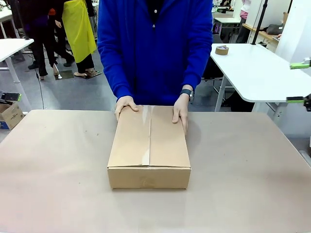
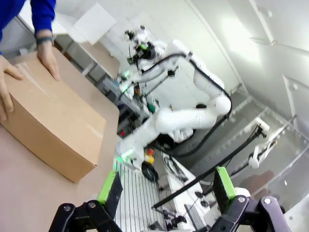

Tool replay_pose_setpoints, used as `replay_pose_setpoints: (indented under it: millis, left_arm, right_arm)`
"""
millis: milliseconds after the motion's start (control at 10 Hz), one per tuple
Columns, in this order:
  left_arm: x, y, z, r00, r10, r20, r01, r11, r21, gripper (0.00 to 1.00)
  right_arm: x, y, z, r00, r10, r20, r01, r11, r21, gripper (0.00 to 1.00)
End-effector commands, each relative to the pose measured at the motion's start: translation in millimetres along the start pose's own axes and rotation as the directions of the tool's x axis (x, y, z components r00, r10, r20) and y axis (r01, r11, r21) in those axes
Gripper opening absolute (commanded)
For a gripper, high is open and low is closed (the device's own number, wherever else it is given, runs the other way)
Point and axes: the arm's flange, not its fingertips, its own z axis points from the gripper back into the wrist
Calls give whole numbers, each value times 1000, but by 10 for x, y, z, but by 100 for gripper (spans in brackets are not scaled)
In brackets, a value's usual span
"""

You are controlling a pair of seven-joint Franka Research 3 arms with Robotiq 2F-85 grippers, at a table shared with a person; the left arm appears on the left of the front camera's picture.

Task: Pack the gift set into the box.
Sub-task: Press and hold the closed box until the human finishes sealing it.

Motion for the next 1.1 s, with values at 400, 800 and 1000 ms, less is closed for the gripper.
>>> replay_pose_setpoints:
  millis: [400, 800, 1000]
  left_arm:
    - [489, 1001, -1117, 574, -657, -488, 735, 676, -46, 100]
    - [770, 1015, -1293, 739, -446, -505, 531, 847, 28, 100]
    - [658, 1203, -1361, 699, -572, -430, 637, 771, 8, 100]
  right_arm:
    - [-8, -87, -2357, 370, 893, -256, -872, 429, 237, 100]
    - [-78, -55, -2470, 517, 757, -401, -797, 596, 98, 100]
    - [-21, -81, -2939, -86, 931, -356, -937, 46, 347, 100]
